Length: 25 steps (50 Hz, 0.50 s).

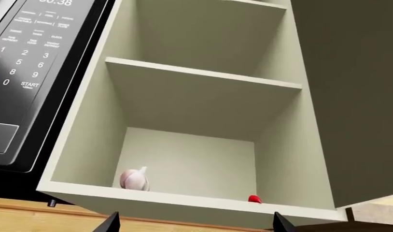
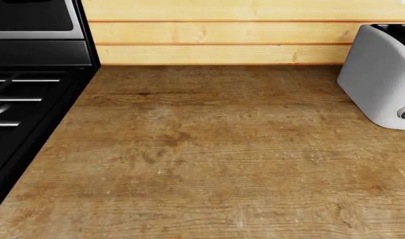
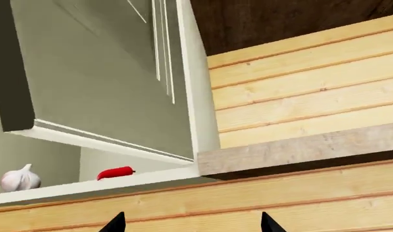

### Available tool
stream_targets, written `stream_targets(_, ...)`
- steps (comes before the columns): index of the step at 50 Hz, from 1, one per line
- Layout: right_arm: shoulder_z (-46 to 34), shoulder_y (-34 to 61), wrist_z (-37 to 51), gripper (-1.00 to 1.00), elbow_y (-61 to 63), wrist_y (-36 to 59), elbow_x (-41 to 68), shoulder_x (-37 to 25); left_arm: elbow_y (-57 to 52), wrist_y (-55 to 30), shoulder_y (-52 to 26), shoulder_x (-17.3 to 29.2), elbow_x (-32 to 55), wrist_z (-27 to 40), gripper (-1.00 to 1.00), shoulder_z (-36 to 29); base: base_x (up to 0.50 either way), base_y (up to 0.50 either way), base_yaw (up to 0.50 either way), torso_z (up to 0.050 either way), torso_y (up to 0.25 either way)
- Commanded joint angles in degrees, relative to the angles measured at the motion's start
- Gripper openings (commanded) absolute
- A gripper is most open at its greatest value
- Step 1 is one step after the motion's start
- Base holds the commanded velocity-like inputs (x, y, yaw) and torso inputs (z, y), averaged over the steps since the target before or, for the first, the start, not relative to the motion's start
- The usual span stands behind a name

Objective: Pick the garlic, chili pepper from the counter and place them in the cabinet. Then close the cabinet.

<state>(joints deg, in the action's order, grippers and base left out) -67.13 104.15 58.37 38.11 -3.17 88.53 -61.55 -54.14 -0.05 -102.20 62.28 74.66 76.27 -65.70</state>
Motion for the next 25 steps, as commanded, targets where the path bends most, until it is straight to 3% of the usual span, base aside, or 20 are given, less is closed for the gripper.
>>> stream_targets(1, 3.2, -1.8, -3.3, 1.00, 1.0, -6.3, 4.0, -4.1, 0.2, 0.4, 0.7, 0.2, -0.1, -0.4, 1.00, 0.2, 0.00, 0.00, 0.00, 0.000, 0.000)
stream_targets(9, 6.4, 1.7, -6.3, 1.00, -1.8, -6.3, 12.9, -5.3, 0.2, 0.8, 0.7, 0.5, 0.6, -0.6, 1.00, 0.6, 0.00, 0.00, 0.00, 0.000, 0.000)
stream_targets(25, 10.2, 11.6, -6.5, 1.00, -7.6, -0.8, 19.7, -0.5, 0.2, 1.3, 0.5, 1.6, 1.9, -0.8, 1.00, 1.5, 0.00, 0.00, 0.00, 0.000, 0.000)
